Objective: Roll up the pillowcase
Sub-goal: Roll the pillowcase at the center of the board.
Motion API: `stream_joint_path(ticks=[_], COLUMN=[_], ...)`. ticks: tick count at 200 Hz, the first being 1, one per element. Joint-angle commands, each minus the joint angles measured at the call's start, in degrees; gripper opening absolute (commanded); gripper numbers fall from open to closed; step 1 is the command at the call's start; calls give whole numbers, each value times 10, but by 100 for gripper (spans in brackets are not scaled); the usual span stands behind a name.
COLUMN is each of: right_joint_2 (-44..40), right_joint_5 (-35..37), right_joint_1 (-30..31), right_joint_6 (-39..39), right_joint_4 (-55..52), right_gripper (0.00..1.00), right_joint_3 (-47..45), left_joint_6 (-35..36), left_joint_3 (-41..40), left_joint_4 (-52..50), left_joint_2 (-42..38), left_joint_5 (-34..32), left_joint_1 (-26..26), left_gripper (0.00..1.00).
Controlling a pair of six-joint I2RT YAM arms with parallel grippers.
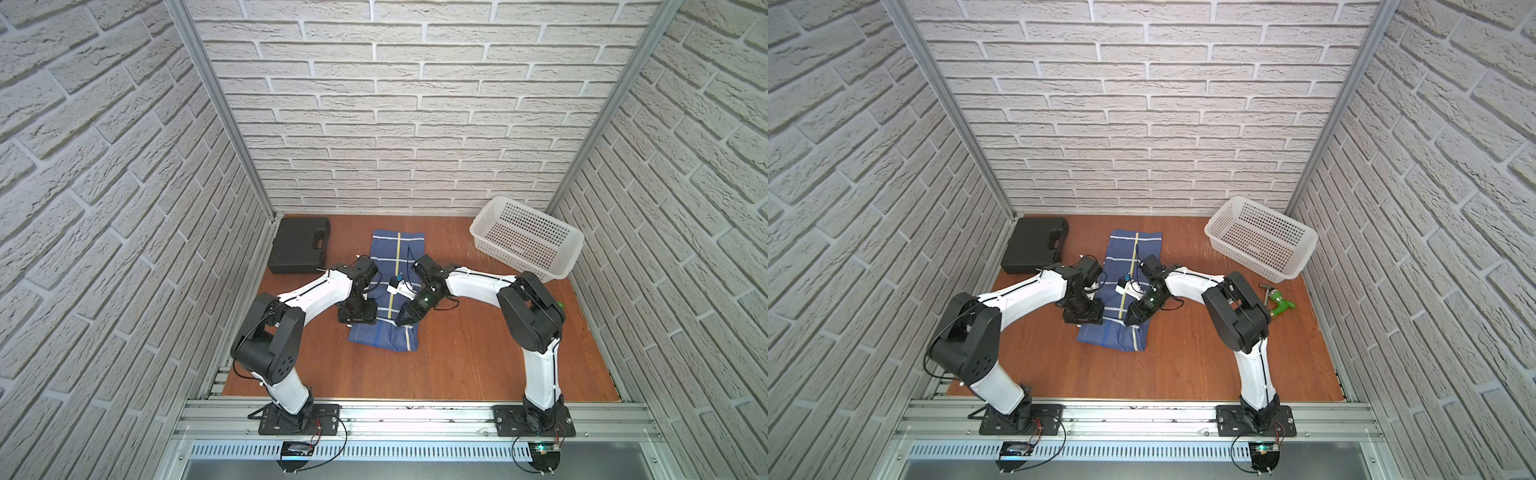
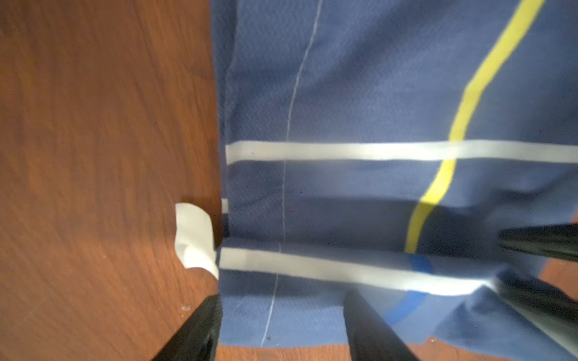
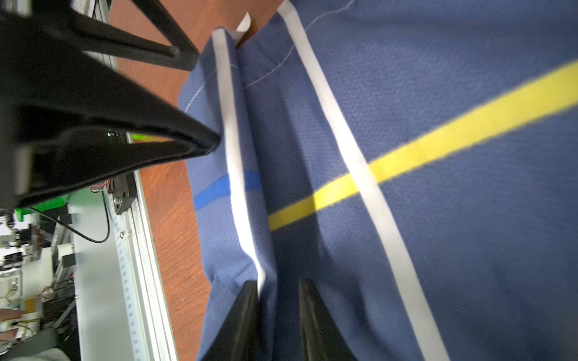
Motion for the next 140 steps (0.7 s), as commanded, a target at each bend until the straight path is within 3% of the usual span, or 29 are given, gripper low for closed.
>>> stream_joint_path(ticks=[1,59,95,140], right_joint_2=[-68,-214,-289,-239], right_joint_5=[35,73,69,77], right_joint_1=[-3,16,62,86], right_joint_6=[-4,14,38,28], right_joint_4=[20,28,94,138], right_gripper=[32,36,25,19], right_joint_3=[-17,-126,-194,-190], left_joint_6=[18,19,20,21], left_joint_3=[-8,4,4,10], left_joint_4=[7,-6,-6,-4], left_joint_2=[14,32,37,46], left_joint_5=[2,-12,-15,-14], left_joint_1=[4,5,3,5], left_gripper=[66,65,65,65])
